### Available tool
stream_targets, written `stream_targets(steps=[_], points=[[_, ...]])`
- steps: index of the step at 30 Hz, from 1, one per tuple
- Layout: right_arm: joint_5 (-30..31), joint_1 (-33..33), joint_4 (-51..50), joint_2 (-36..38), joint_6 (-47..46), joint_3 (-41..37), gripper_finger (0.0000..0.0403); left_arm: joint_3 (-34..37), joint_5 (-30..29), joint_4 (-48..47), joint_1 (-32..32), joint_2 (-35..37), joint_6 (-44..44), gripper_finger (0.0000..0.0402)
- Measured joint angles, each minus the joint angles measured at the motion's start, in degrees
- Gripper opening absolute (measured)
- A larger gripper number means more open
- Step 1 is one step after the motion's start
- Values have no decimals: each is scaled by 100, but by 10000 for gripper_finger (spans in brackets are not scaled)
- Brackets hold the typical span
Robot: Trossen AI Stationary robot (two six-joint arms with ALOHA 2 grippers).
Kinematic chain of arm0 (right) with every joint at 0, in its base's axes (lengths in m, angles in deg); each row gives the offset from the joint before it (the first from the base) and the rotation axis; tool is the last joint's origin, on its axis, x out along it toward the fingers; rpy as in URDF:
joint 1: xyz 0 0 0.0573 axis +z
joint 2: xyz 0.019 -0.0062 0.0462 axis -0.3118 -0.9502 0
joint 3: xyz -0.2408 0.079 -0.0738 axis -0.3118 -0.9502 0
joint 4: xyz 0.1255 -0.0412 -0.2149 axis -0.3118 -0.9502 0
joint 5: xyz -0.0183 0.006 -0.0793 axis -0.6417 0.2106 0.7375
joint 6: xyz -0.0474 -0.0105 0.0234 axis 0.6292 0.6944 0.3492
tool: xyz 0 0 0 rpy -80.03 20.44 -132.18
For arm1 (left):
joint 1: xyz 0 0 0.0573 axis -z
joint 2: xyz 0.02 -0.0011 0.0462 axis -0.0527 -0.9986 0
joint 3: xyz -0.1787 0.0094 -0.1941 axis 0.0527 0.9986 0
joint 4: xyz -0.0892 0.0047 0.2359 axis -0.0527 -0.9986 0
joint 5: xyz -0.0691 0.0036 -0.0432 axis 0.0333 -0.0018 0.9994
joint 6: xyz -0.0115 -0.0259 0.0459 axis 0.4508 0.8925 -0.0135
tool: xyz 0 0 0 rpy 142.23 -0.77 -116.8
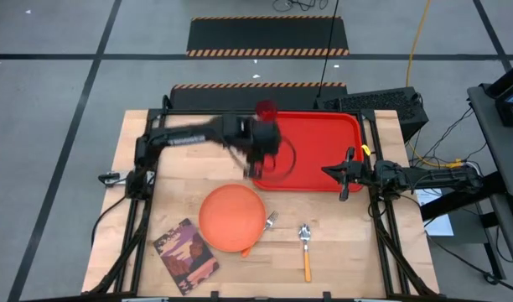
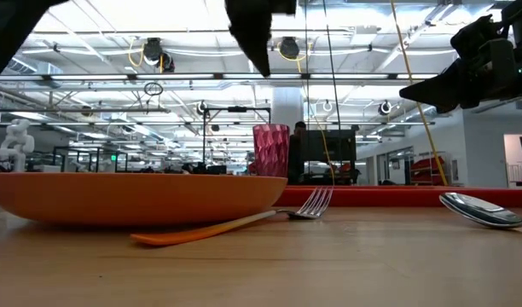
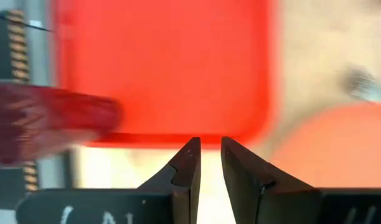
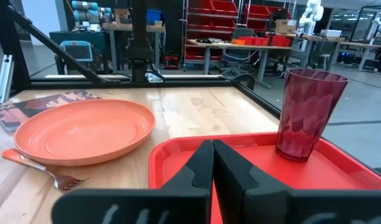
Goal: Pick and place plate/cup/fork/spoon on tray
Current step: Put the orange plate on the center of the red tray
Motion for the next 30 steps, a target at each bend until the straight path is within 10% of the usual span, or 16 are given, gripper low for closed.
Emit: stream_targets(steps=[19, 30], points=[[-259, 4, 363, -471, -1466, 0, 0, 1683, 239, 1161, 3570, 5, 3313, 74], [-464, 463, 630, -1586, -2486, 0, 0, 2906, -326, 2319, 4218, 3, 4615, 200]])
